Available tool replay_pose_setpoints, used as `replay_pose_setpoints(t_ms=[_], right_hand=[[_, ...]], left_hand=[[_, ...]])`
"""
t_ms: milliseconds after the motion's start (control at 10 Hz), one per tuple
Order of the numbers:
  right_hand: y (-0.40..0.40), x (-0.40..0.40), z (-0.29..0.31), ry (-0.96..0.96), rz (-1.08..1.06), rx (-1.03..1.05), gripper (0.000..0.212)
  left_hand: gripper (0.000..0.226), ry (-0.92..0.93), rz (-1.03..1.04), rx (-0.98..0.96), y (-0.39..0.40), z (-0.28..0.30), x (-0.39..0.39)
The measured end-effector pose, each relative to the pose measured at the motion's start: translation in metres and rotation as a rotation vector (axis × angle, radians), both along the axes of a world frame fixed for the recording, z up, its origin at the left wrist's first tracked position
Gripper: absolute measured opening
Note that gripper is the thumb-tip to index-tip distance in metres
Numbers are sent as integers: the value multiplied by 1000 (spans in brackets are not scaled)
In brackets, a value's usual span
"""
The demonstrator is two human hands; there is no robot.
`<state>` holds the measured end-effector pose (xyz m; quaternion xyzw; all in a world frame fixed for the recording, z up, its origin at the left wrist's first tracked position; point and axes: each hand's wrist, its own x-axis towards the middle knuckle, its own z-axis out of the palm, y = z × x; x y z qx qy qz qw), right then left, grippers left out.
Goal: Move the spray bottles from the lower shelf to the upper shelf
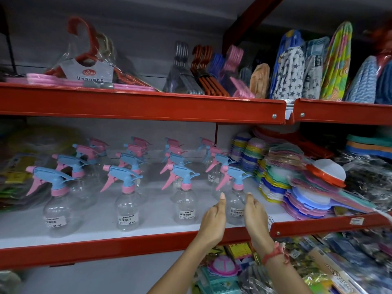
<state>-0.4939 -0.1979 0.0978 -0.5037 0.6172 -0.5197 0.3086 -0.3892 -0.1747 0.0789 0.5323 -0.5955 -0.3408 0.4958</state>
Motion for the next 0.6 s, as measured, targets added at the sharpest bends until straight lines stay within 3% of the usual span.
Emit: replay_pose_setpoints(t_ms=[200, 400, 500, 600], right_hand=[[-3, 11, 1, 18, 14, 5, 51], [3, 9, -5, 30, 26, -80, 45], [15, 9, -3, 34, 17, -241, 43], [34, 7, 19, -41, 46, -416, 34]], left_hand=[[51, 2, -4, 23, 1, 0, 7], [38, -77, -4, 9, 20, 3, 12], [47, -153, 34, -137, 39, 3, 35], [39, -196, 168, -338, 63, 16, 69]])
